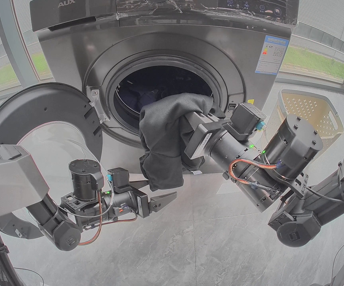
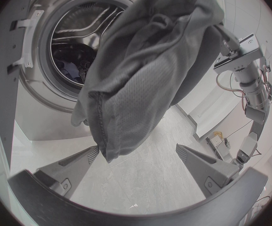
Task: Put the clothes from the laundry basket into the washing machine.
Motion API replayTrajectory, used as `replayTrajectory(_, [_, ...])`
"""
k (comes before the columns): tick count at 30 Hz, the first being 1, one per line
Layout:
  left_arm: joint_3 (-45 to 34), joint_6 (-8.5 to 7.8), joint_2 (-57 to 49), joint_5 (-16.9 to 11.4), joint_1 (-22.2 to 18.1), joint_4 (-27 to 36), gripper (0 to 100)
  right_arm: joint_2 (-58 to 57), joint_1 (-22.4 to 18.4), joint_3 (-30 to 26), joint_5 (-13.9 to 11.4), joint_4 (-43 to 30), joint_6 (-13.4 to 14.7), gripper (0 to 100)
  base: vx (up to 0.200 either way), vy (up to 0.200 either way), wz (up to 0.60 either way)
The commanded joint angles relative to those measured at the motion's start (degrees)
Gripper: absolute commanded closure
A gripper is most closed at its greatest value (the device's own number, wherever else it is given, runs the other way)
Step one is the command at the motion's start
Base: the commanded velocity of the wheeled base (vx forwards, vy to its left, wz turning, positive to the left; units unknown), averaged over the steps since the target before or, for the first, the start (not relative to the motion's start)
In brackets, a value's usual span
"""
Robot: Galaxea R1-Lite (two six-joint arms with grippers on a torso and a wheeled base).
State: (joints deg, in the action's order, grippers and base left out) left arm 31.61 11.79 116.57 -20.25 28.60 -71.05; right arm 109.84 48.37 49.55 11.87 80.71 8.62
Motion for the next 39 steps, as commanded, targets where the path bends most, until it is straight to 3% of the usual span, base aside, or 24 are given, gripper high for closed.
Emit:
replayTrajectory(1, [2.4,0.16,3.5,0.3,0.5,-0.1,0,-0.1,0.3,0.2,0.0,0.1,0.0,100,0.000,0.000,0.00])
replayTrajectory(6, [5.0,0.16,5.6,1.8,0.5,-0.3,0,-0.2,0.5,0.1,0.0,0.1,0.0,100,0.000,0.000,0.00])
replayTrajectory(19, [6.4,1.40,5.7,1.9,1.0,-4.7,0,-0.1,0.6,0.1,0.1,0.1,-0.1,100,0.000,0.000,0.00])
replayTrajectory(21, [6.3,1.31,6.0,3.2,1.3,-6.4,0,-0.1,0.4,0.1,0.1,0.1,-0.1,100,0.000,0.000,0.00])
replayTrajectory(22, [6.0,1.31,6.0,3.6,1.7,-7.0,100,-0.1,0.3,0.1,0.1,0.1,-0.1,100,0.000,0.000,0.00])
replayTrajectory(28, [4.7,1.22,5.6,3.9,2.8,-8.7,100,0.1,-0.1,0.1,0.1,0.1,-0.1,100,0.000,0.000,0.00])
replayTrajectory(33, [2.1,0.69,6.1,7.8,4.3,-15.9,100,0.3,-0.2,-0.1,0.1,0.1,0.0,100,0.000,0.000,0.00])
replayTrajectory(39, [-2.3,0.60,-0.2,7.4,4.2,-18.3,100,2.0,-0.3,-1.5,0.1,0.0,0.3,100,0.000,0.000,0.00])
